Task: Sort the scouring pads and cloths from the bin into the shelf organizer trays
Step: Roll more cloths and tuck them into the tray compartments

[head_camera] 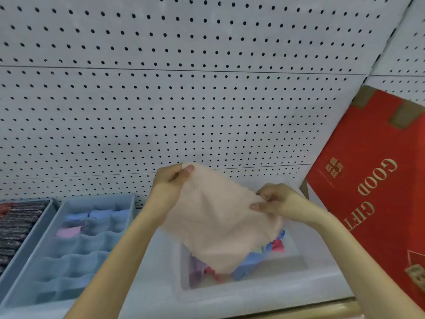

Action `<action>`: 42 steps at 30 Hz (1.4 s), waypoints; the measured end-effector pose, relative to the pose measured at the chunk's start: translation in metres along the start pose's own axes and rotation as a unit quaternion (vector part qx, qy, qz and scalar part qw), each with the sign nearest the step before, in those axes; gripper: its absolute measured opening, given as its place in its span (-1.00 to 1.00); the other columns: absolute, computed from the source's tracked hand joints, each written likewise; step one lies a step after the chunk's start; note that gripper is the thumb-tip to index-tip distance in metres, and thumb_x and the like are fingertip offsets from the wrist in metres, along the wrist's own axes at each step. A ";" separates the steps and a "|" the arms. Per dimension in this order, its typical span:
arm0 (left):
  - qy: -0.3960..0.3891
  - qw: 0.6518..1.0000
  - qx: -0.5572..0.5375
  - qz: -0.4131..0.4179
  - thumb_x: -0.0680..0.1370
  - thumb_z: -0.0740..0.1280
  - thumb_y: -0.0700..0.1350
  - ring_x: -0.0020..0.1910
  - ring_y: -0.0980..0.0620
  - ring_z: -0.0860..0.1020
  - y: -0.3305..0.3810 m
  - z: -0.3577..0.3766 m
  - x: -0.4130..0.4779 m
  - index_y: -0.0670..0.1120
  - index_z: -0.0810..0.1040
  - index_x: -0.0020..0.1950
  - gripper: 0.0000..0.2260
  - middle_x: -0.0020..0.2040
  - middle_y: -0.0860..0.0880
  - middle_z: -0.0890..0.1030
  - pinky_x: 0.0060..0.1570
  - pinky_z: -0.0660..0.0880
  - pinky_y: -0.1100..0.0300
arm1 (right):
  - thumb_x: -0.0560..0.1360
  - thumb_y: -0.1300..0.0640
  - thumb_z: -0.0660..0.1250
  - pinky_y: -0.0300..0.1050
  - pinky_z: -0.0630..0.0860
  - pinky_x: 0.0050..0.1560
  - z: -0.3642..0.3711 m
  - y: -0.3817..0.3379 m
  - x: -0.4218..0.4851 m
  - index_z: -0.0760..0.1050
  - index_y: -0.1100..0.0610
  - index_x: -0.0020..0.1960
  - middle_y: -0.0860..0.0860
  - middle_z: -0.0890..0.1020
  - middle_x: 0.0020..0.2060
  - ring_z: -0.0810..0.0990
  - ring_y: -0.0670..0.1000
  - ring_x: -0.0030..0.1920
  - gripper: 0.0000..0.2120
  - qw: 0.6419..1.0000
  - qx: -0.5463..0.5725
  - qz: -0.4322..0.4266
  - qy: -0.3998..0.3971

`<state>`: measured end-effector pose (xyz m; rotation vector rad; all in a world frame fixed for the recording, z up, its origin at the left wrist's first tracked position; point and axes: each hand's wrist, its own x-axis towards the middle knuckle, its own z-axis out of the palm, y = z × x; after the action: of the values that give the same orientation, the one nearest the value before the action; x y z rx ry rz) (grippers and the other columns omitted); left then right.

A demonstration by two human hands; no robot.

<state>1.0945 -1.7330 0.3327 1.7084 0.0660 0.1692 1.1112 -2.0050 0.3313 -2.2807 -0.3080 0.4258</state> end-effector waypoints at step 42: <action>-0.200 0.969 0.102 -0.104 0.34 0.47 0.05 -0.25 0.02 0.57 -0.028 0.051 -0.028 -0.19 0.62 -0.13 -0.69 -0.25 0.00 0.63 -0.19 0.46 0.15 | 0.56 0.15 0.32 -0.02 0.46 0.01 -0.015 -0.043 -0.008 0.46 0.19 -0.16 0.18 0.54 -0.25 0.52 0.12 -0.20 -0.84 0.945 0.274 -0.114 0.137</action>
<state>1.0764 -1.7828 0.2963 1.8965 -0.0402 -0.3504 1.1055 -1.9889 0.3742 -1.7041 -0.2681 0.0552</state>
